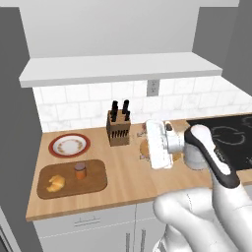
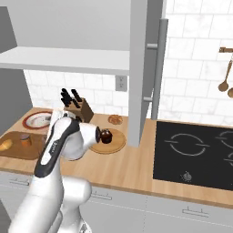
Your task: From the different types of pastries on the counter, select a croissant and place it on the cutting board. Then retrieve a jar of jam from the cabinet and place it alongside the croissant on the cutting board.
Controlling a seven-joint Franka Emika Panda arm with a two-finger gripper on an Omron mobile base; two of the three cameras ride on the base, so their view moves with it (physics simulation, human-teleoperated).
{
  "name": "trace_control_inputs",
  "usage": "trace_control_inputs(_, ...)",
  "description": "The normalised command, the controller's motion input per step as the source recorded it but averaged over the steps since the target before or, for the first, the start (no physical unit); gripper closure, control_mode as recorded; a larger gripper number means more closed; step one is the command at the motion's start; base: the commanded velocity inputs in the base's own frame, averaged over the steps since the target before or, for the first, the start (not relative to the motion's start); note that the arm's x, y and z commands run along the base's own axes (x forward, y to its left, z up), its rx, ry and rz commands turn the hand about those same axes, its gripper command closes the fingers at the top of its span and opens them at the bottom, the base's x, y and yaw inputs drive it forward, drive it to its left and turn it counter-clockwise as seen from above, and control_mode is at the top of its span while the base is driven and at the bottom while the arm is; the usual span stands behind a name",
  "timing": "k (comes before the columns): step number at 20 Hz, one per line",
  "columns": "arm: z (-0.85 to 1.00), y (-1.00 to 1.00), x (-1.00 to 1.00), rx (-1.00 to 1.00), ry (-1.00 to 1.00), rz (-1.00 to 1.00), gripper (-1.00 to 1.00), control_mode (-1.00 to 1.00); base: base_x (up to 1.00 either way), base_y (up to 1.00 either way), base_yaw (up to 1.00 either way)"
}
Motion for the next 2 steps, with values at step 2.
trace_control_inputs(2,0.61,-1.00,-0.36,0.20,-0.08,-0.21,-1.00,-1.00,0.00,0.00,0.00)
